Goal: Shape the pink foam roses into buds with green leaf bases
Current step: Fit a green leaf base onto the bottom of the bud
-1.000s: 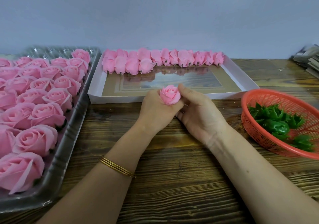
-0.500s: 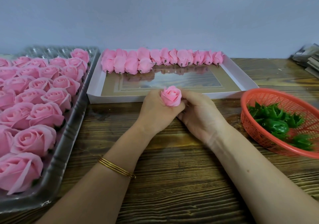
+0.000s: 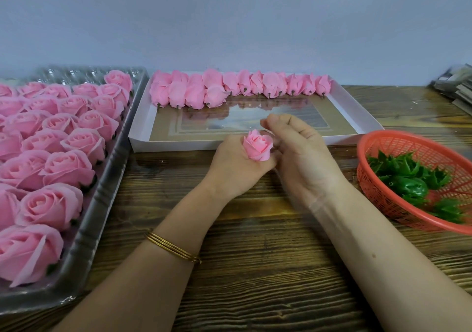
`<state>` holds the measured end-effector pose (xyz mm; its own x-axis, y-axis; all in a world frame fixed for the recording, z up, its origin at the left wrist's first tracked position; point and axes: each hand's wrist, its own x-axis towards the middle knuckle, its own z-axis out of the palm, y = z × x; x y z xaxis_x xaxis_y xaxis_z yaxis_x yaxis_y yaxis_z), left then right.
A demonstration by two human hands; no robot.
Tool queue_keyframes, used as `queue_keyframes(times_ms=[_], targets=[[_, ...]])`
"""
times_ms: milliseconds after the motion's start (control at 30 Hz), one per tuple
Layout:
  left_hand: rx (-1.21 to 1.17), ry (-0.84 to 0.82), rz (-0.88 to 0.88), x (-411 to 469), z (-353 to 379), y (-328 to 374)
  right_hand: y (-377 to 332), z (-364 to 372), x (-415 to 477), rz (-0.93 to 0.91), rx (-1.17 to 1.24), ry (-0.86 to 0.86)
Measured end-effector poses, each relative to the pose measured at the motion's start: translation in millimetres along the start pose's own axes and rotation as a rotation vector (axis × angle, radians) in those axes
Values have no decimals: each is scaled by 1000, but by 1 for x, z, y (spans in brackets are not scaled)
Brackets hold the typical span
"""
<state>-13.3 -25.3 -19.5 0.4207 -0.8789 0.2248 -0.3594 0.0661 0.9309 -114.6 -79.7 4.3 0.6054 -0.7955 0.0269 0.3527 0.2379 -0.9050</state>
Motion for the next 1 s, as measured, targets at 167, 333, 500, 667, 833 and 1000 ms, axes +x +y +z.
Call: queue_keyframes(times_ms=[167,333,500,667,833,1000], targets=[[-34,-49,-17,-1,-1,3,5,7,-5,-76,-160,-37],[-6,-53,33,-1,0,8,7,7,-8,-118,-257,-43],[92,-27,-35,-3,1,9,10,6,-8,-129,-328,-15],[141,-29,-49,-3,0,8,11,6,-9,-105,-323,-33],[168,-35,-47,-2,-1,6,9,4,-9,-47,-293,-75],[128,-45,-52,-1,-1,4,5,2,-7,10,-246,-104]])
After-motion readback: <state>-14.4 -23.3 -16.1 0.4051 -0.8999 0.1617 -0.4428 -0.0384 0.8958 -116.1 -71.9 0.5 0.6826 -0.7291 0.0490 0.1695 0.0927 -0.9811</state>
